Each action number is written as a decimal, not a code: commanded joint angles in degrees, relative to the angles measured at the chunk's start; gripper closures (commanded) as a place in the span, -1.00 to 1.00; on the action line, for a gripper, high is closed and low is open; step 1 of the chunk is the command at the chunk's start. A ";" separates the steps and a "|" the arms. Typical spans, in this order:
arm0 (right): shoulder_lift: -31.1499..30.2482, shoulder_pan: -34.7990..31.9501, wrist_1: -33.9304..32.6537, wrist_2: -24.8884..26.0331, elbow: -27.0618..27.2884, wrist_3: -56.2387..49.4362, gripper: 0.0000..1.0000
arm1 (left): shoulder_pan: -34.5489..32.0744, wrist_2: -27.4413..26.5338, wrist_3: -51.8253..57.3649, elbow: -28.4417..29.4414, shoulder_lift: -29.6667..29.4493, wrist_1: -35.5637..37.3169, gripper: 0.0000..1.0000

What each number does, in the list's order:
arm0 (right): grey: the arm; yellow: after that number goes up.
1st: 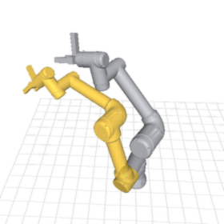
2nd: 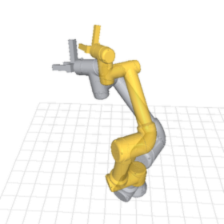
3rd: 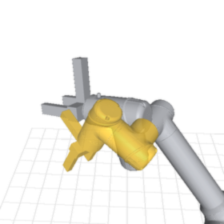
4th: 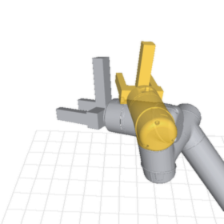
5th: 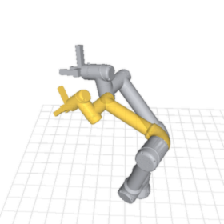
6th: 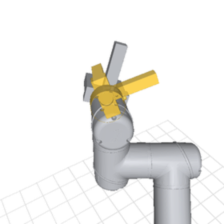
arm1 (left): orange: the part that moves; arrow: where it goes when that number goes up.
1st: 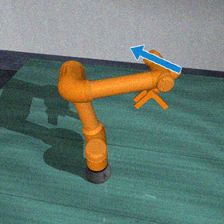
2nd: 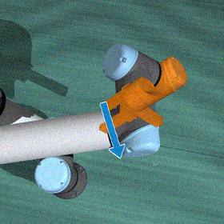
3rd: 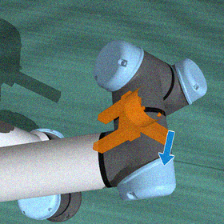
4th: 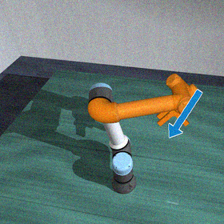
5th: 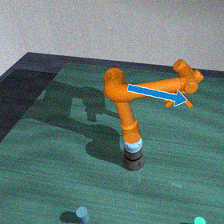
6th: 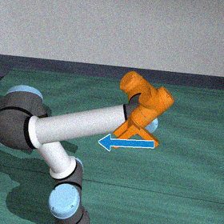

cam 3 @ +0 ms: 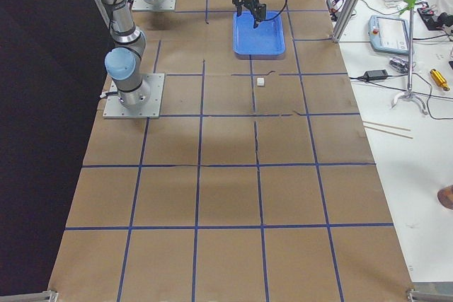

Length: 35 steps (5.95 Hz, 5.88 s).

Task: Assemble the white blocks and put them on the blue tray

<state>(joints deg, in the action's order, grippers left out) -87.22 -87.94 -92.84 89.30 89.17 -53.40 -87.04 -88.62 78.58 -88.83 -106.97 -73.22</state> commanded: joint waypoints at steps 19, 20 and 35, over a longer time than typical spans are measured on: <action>23.33 12.70 -33.90 -13.80 16.38 -48.99 -1.00 | -15.07 1.44 5.91 -3.98 -12.18 13.89 1.00; 23.33 12.62 -33.82 -13.89 16.38 -48.99 -1.00 | -15.78 1.52 1.80 -3.98 -16.04 17.81 0.99; 23.24 12.00 -35.57 -16.08 14.20 -48.90 0.47 | -13.17 1.35 -6.61 7.89 7.89 -17.64 -0.98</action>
<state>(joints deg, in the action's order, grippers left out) -63.56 -75.65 -128.40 73.28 104.50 -102.57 -101.18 -86.98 76.68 -81.67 -102.10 -87.87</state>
